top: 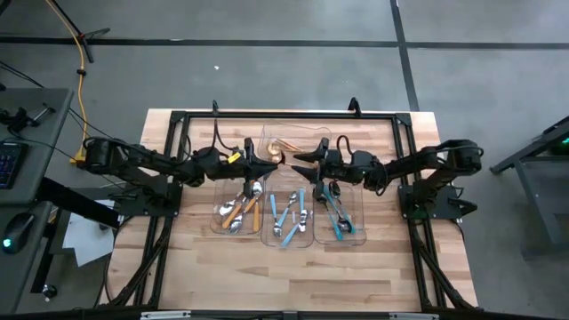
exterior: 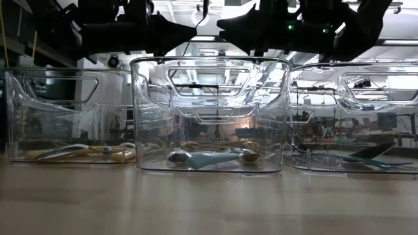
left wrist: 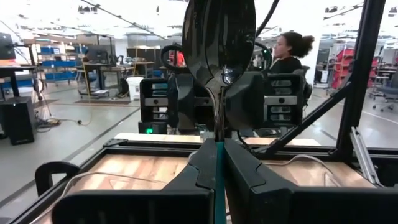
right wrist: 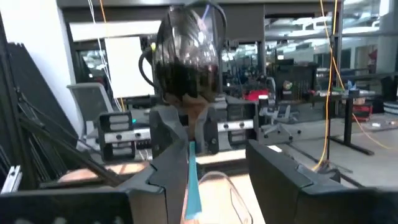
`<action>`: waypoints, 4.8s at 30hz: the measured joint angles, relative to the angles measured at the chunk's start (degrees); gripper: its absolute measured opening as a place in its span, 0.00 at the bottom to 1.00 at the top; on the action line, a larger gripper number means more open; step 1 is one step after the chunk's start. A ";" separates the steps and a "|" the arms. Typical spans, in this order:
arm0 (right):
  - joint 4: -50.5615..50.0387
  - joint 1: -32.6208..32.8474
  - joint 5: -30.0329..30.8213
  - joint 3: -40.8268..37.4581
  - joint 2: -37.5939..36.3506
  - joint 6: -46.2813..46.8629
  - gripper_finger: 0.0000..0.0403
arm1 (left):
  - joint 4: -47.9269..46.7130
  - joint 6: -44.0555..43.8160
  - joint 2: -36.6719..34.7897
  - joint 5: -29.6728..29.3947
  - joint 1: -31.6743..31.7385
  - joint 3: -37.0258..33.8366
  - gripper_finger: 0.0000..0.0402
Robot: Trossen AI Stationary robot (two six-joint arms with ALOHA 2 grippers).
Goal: Sort silverware by color (type)
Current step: Put the blue spoon into the right transparent bin
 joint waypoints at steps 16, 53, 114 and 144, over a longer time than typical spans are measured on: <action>-0.41 0.00 -6.40 7.83 7.31 1.32 0.37 | 0.39 -0.57 -0.02 0.26 -1.01 0.00 0.00; 0.46 0.72 -5.56 7.89 7.29 0.87 0.37 | 0.12 -2.95 0.17 0.92 -1.68 0.25 0.00; -9.10 0.76 -6.35 9.66 4.43 -1.88 0.01 | -0.74 -1.62 -0.45 -0.66 -2.31 -0.11 0.32; -13.32 0.76 7.69 -9.40 -21.98 -7.30 0.00 | -3.83 -0.36 -30.68 -0.79 3.98 -16.50 0.39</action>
